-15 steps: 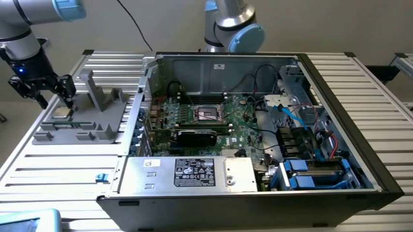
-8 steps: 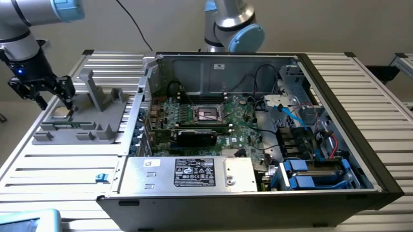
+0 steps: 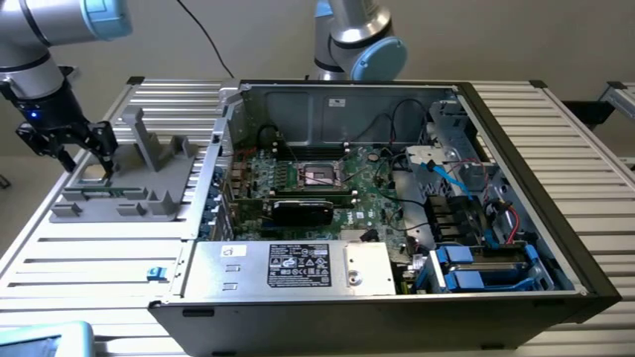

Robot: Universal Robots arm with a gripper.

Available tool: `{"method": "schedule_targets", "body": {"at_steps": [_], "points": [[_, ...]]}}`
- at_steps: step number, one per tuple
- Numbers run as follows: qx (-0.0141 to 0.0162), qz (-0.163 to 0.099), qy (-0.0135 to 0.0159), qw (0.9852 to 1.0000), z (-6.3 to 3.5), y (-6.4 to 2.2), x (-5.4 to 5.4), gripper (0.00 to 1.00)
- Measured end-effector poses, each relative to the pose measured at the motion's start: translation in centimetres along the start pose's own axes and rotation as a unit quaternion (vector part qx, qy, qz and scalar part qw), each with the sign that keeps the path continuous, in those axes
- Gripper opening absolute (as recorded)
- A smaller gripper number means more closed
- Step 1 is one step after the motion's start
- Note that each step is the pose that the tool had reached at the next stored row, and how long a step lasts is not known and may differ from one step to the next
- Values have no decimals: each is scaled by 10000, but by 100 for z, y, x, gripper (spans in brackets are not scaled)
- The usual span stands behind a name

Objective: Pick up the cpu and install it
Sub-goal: 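Pick up the cpu and move it towards the insertion slot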

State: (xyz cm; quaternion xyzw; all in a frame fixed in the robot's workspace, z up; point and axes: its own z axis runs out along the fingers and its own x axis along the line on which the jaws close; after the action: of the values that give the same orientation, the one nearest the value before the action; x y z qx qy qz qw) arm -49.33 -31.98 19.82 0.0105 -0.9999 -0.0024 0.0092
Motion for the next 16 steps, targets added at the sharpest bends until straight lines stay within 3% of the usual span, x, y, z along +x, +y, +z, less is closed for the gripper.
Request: {"method": "schedule_targets", "body": {"at_steps": [16], "points": [[-10,109,2,9999,55,-1,-20,75]]}}
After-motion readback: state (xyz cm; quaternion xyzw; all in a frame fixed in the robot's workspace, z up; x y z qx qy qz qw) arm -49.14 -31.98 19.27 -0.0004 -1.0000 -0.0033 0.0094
